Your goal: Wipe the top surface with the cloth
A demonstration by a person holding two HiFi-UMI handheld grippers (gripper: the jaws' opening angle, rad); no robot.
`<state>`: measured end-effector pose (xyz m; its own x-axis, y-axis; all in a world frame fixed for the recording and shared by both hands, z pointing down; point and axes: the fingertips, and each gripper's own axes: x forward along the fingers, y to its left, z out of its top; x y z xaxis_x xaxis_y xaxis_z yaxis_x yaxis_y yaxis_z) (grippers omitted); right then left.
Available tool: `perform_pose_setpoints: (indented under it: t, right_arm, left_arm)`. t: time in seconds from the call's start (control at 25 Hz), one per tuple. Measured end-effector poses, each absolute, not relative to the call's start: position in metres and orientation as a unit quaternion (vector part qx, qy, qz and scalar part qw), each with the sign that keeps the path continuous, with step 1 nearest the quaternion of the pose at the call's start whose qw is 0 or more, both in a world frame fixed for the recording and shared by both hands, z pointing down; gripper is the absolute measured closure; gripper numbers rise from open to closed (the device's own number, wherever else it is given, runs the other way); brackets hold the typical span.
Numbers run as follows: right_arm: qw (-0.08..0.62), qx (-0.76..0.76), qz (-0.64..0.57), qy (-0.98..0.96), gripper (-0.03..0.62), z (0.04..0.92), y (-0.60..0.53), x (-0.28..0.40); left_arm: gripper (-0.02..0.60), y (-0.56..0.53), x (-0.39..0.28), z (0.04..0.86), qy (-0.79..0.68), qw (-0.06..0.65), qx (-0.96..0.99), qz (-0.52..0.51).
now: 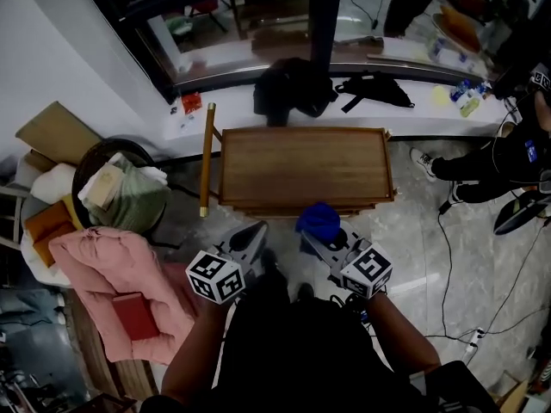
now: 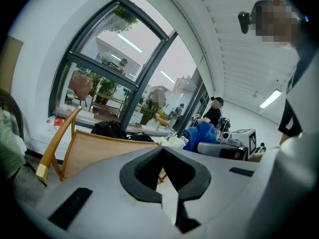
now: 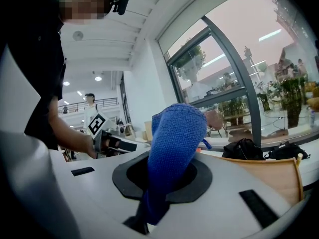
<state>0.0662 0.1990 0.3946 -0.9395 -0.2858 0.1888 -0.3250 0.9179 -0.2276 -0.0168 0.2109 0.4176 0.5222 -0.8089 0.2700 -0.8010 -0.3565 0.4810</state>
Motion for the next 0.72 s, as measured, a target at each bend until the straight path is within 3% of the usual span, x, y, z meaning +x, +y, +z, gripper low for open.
perform_pose_setpoints:
  t: [0.72]
  right_arm:
    - [0.136, 0.193, 0.148, -0.960, 0.546, 0.414, 0.101, -0.048]
  left_arm:
    - [0.572, 0.108, -0.104, 0.447, -0.450, 0.343, 0.824, -0.014]
